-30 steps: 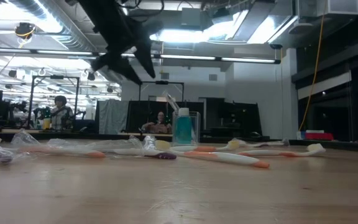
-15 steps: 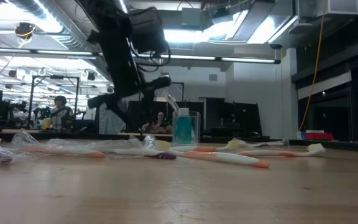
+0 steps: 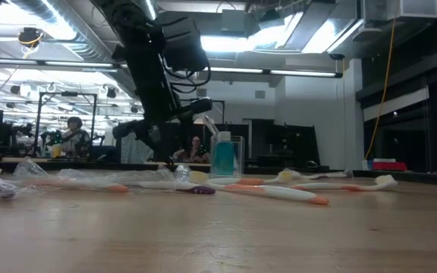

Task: Pick & Place toothbrushing station
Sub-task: Put the orange toothbrush into the transparent organizer

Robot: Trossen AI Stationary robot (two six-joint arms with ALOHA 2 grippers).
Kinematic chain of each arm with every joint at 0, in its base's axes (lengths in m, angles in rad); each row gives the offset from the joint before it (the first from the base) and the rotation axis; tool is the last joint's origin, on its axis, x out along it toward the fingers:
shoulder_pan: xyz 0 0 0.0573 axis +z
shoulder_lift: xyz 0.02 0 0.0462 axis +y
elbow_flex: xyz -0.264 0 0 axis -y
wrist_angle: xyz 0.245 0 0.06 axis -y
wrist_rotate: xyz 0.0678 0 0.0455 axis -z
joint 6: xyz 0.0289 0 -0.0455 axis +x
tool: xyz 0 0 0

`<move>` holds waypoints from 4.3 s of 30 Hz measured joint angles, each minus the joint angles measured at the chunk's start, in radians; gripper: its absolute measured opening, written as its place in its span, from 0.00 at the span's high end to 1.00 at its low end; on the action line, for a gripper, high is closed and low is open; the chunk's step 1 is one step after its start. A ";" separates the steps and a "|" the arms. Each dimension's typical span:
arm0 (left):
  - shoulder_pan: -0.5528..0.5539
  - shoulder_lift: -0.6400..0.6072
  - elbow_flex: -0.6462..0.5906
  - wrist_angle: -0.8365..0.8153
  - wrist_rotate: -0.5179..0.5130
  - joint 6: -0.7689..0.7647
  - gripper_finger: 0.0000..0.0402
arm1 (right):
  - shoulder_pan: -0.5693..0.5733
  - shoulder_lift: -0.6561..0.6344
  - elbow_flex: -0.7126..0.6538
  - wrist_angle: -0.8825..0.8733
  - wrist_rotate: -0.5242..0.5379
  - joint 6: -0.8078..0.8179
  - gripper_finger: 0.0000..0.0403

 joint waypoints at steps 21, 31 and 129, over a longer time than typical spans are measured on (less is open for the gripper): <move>0.008 0.070 0.000 0.082 0.035 0.015 0.88 | 0.001 0.044 0.000 0.148 0.000 -0.112 0.60; -0.007 -0.009 0.000 0.079 -0.013 0.092 0.99 | 0.001 0.046 0.000 0.174 0.000 -0.124 0.60; -0.254 -0.001 0.000 0.890 -0.518 1.247 0.51 | -0.072 0.051 0.000 0.284 -0.015 -0.147 0.60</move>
